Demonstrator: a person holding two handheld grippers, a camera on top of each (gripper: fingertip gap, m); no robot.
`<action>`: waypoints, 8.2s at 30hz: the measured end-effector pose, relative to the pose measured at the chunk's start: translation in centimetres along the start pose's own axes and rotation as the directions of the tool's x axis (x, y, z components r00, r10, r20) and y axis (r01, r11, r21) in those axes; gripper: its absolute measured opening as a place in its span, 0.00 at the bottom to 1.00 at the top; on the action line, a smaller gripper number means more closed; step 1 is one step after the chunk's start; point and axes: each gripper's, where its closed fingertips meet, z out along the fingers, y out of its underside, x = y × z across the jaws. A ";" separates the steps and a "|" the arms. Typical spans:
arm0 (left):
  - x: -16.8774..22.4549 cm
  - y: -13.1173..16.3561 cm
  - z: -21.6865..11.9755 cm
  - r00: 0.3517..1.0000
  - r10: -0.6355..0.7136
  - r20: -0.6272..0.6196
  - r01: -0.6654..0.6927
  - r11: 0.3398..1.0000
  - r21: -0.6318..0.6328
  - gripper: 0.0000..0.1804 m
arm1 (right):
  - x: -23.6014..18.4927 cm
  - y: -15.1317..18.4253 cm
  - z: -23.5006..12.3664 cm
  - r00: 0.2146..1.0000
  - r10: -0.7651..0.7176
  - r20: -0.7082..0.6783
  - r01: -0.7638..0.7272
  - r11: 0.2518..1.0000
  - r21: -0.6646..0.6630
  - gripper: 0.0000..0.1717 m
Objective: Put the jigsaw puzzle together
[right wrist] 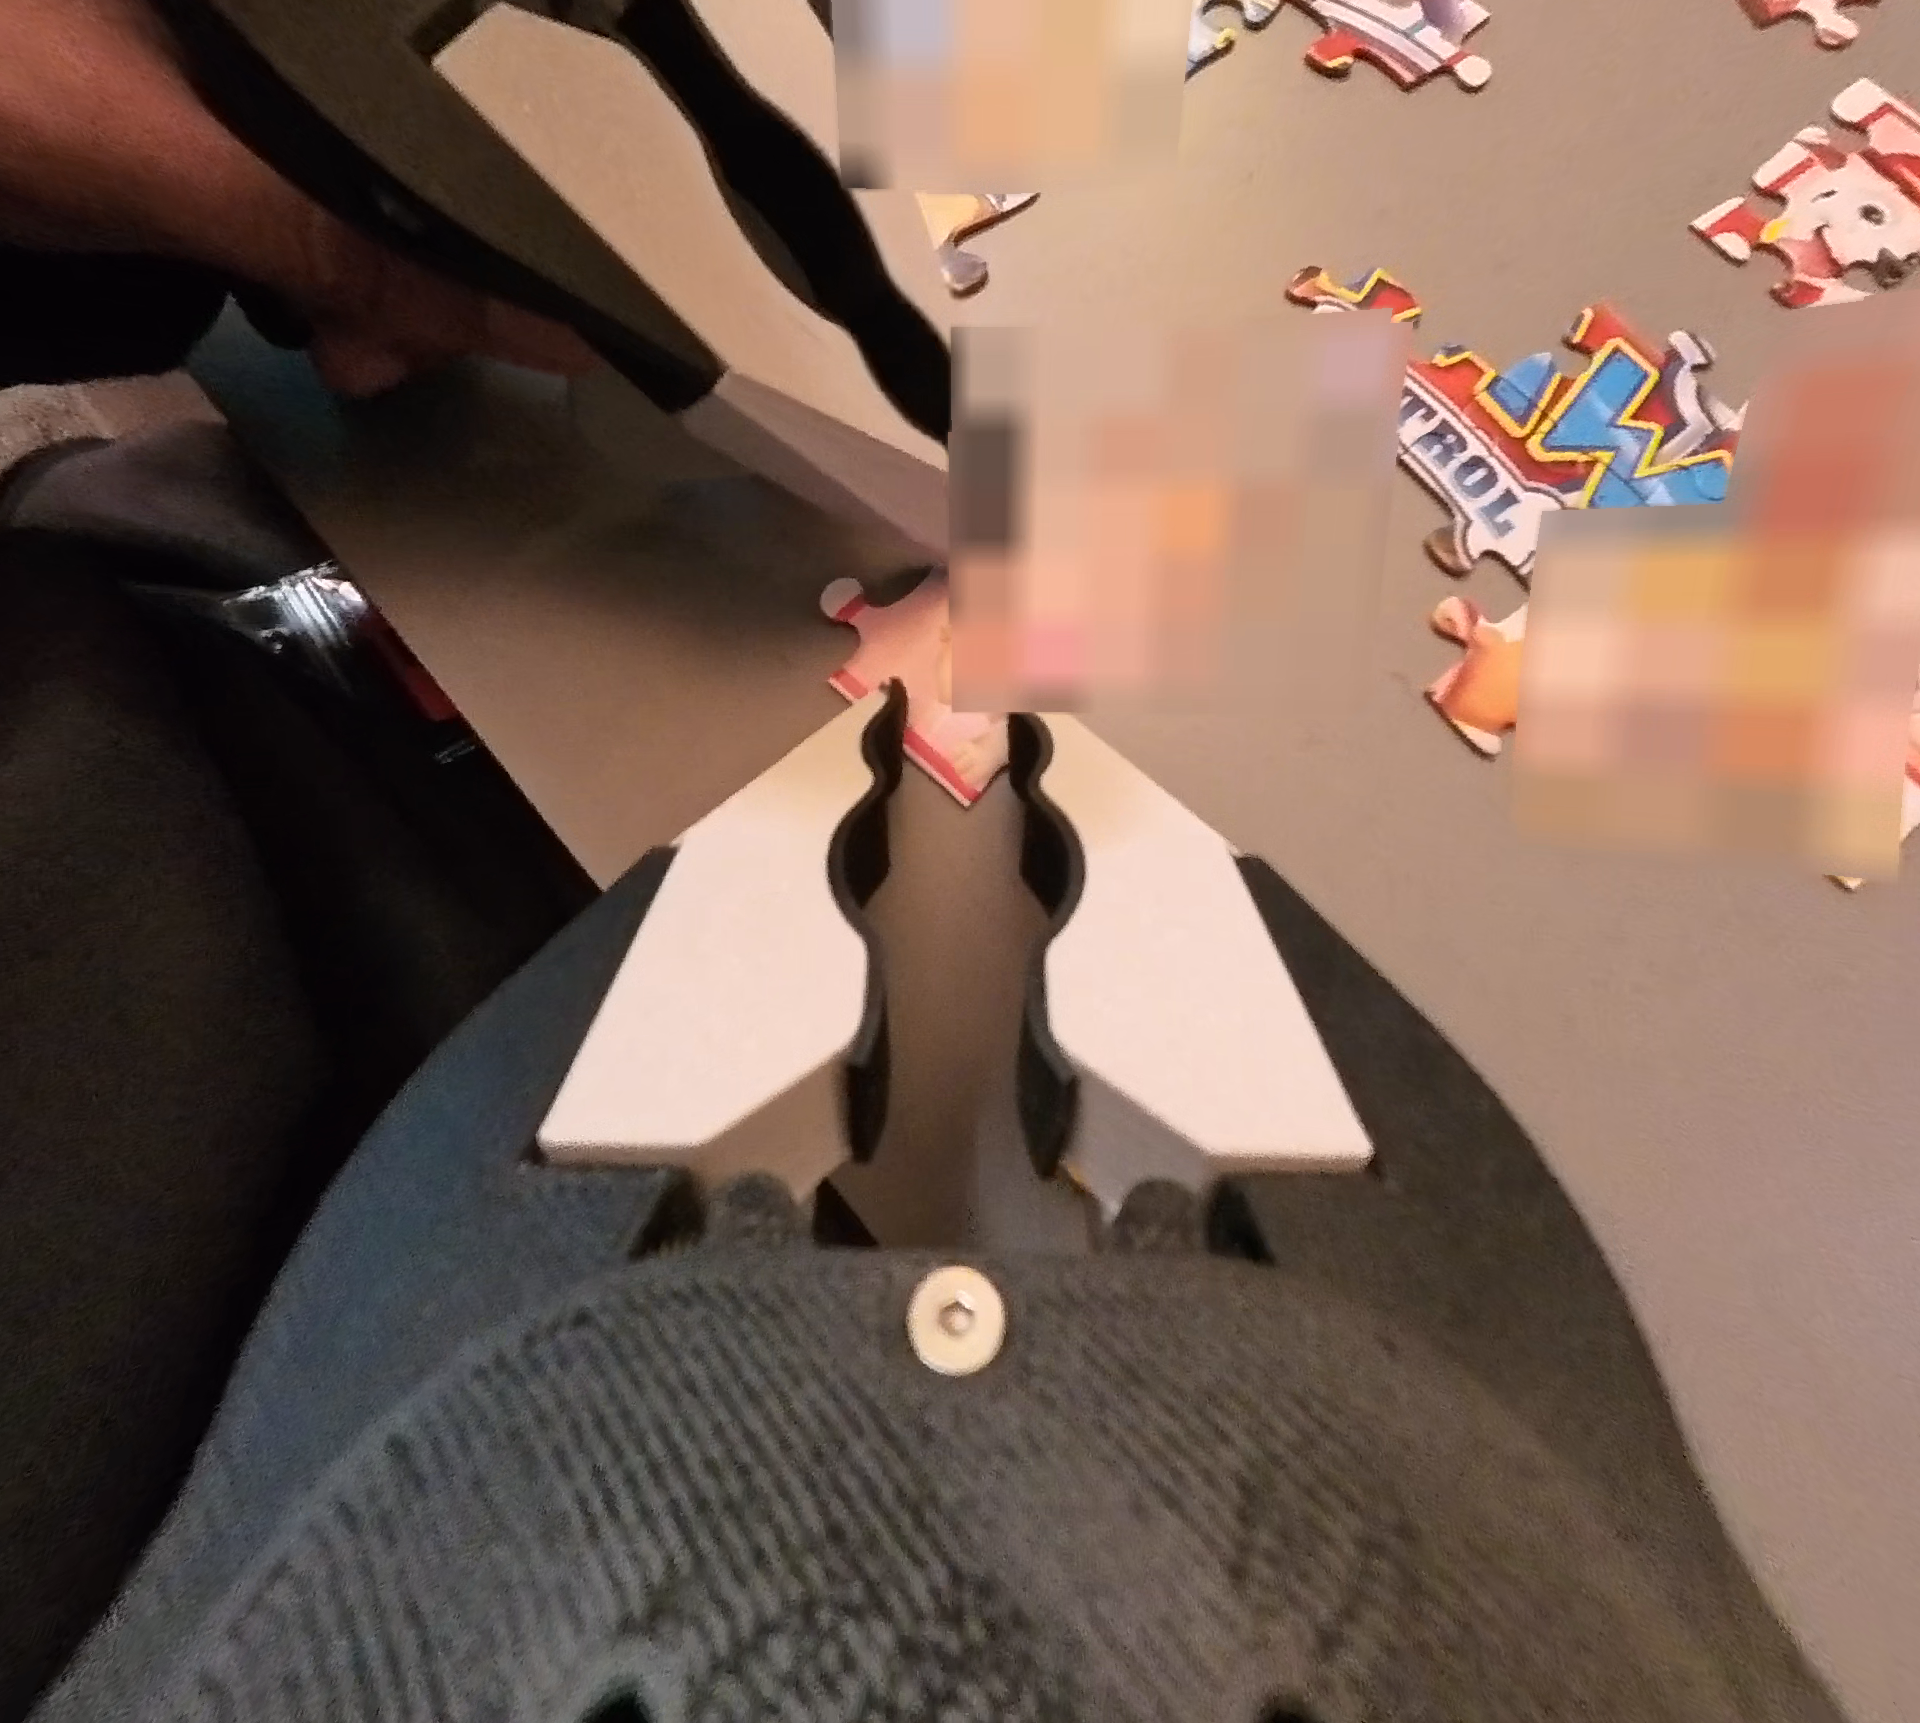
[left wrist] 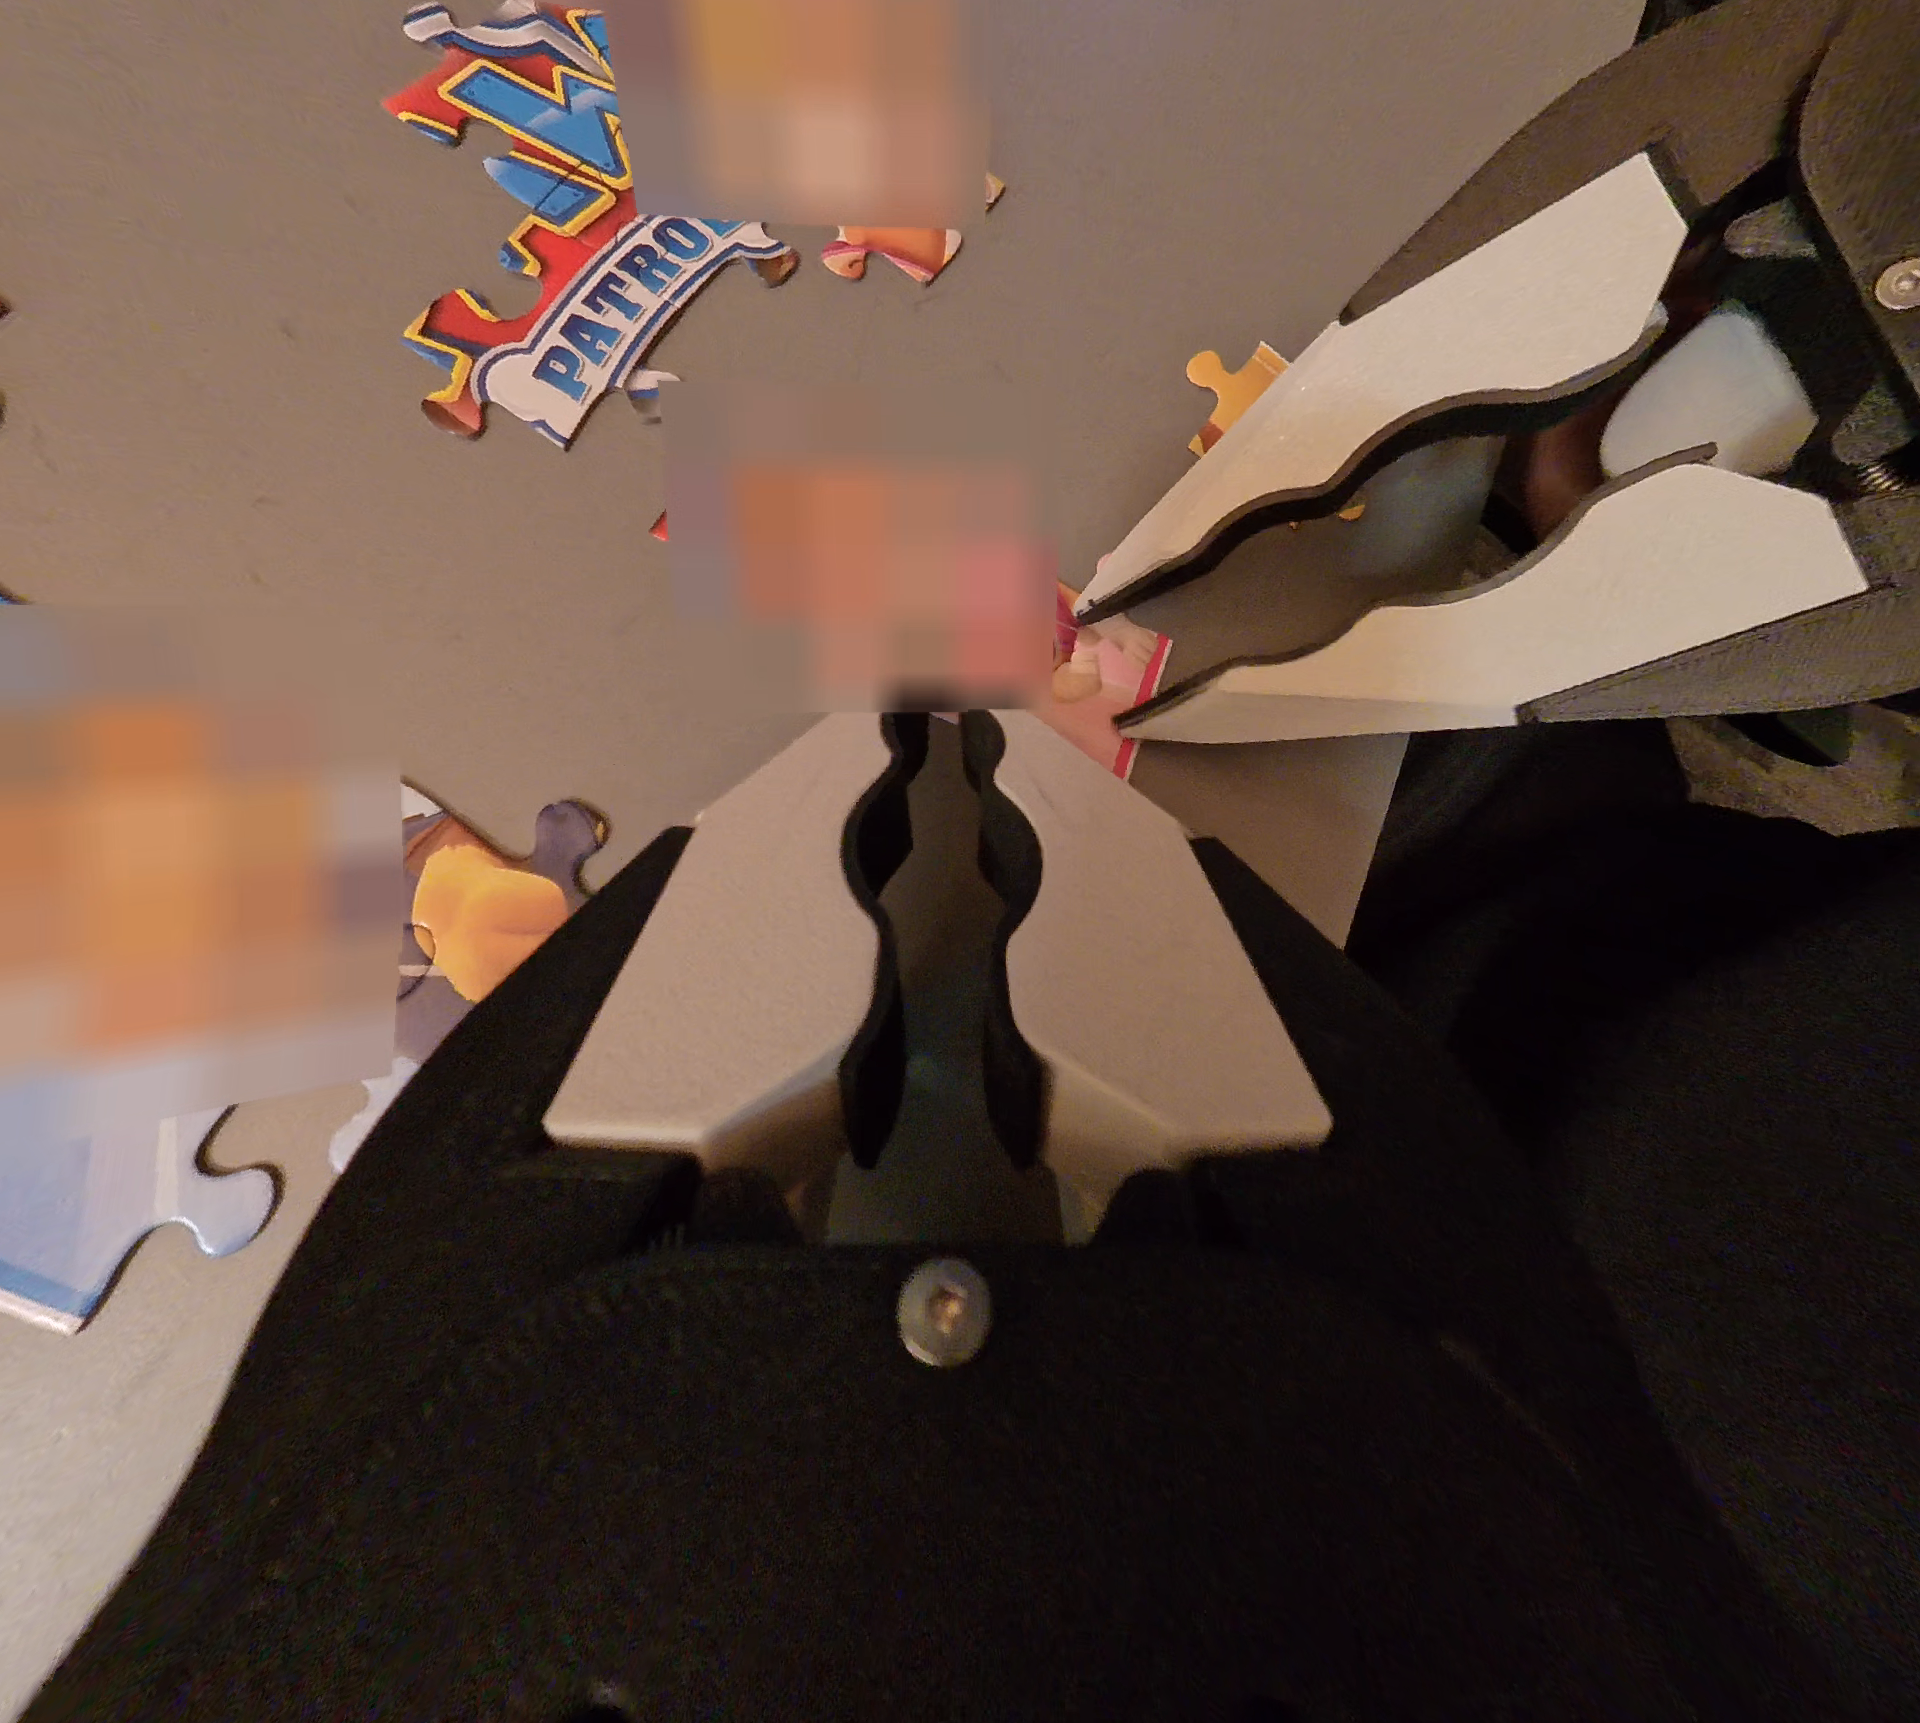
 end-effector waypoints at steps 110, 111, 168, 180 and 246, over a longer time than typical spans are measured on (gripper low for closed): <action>-0.1 -1.2 -2.6 0.980 -0.149 -0.131 0.172 0.967 0.188 0.10 | 1.1 0.0 0.1 0.998 0.059 0.000 -0.059 0.998 0.007 0.20; 0.0 -1.2 -2.6 0.980 -0.149 -0.132 0.172 0.967 0.187 0.10 | 1.2 0.0 0.1 0.998 0.064 -0.005 -0.064 0.998 0.007 0.19; -1.5 -4.9 -4.0 0.983 -0.051 -0.174 0.112 0.924 0.365 0.16 | 5.9 -3.9 -0.7 0.773 -0.479 0.416 0.353 0.870 0.344 0.00; -2.1 -7.8 -5.6 0.992 0.110 -0.058 -0.060 0.832 0.552 0.15 | 5.3 -1.7 0.8 0.761 -0.452 0.466 0.405 0.891 0.204 0.08; -2.8 -7.7 -5.9 0.986 0.036 -0.163 0.062 0.827 0.559 0.16 | 4.4 -1.0 1.4 0.748 -0.450 0.488 0.433 0.888 0.156 0.04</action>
